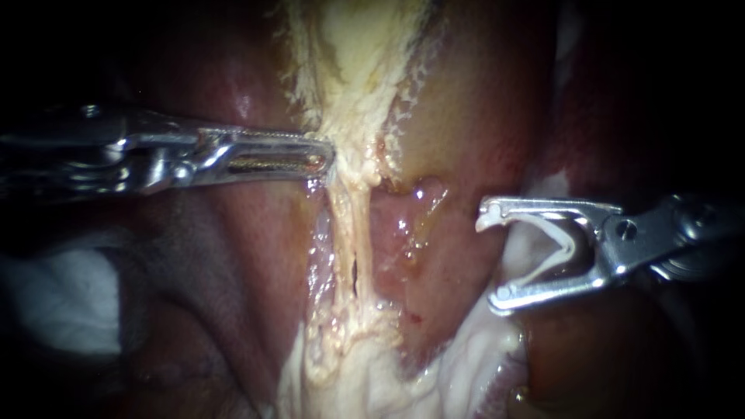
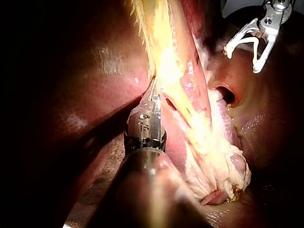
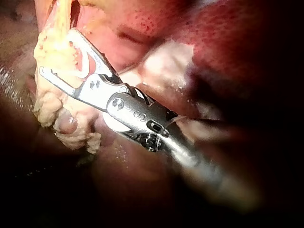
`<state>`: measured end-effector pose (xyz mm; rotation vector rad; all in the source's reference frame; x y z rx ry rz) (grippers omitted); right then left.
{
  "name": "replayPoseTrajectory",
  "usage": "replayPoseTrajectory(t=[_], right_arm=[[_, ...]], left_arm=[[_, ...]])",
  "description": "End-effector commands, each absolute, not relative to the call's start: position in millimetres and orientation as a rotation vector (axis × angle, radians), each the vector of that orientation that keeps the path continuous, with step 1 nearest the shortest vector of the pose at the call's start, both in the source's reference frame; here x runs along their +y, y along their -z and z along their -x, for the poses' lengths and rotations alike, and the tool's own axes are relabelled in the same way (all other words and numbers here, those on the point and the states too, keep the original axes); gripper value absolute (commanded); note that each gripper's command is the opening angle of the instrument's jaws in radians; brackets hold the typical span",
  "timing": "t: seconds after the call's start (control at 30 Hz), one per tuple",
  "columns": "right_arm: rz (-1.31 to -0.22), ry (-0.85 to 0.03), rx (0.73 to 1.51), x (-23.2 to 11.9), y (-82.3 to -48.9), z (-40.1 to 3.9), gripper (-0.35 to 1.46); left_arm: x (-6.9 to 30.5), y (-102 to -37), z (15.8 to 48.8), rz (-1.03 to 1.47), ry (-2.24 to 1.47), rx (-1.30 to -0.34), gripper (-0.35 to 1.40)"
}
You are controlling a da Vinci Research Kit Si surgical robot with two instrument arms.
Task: Grabbing gallbladder
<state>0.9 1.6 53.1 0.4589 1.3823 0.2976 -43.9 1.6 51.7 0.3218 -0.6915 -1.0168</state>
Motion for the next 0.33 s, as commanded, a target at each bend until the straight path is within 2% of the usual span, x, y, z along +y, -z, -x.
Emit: replayPoseTrajectory(t=[0.03, 0.33], right_arm=[[-0.459, -0.298, 1.382, 1.6, -53.2, -0.9, 0.57], [-0.458, -0.299, 1.382, 1.7, -53.3, -0.9, 0.57]], left_arm=[[1.5, -51.5, 44.0, -0.325, 1.016, -0.693, -0.35], [1.4, -51.2, 44.3, -0.336, 1.014, -0.695, -0.35]])
